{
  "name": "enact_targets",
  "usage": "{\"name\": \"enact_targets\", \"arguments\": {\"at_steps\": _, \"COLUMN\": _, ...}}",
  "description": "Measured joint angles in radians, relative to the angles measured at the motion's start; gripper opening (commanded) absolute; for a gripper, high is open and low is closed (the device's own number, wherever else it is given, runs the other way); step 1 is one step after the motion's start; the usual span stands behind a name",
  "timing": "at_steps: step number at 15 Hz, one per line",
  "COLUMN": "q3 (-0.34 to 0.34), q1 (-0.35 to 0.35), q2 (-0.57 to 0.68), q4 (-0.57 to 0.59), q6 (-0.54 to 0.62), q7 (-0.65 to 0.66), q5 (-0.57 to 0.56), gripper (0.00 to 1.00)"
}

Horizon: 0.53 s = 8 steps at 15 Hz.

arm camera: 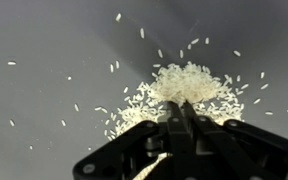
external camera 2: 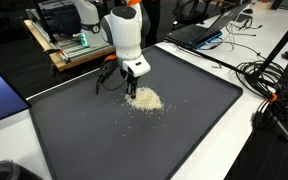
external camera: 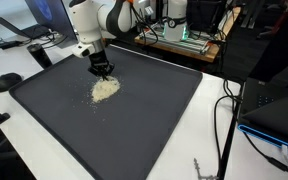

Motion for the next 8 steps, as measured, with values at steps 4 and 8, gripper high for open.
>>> {"name": "enact_targets", "arguments": {"at_steps": 4, "q3": -0.005, "q1": 0.001, "q2": -0.001, "q4": 0.0, "q6": -0.005, "q7": 0.002, "q5": 0.0, "gripper": 0.01}}
{"name": "enact_targets", "arguments": {"at_steps": 8, "q3": -0.014, "q1": 0.002, "q2": -0.003, "q4": 0.0, "q6": -0.021, "q7": 0.012, "q5": 0.0, "gripper": 0.44}}
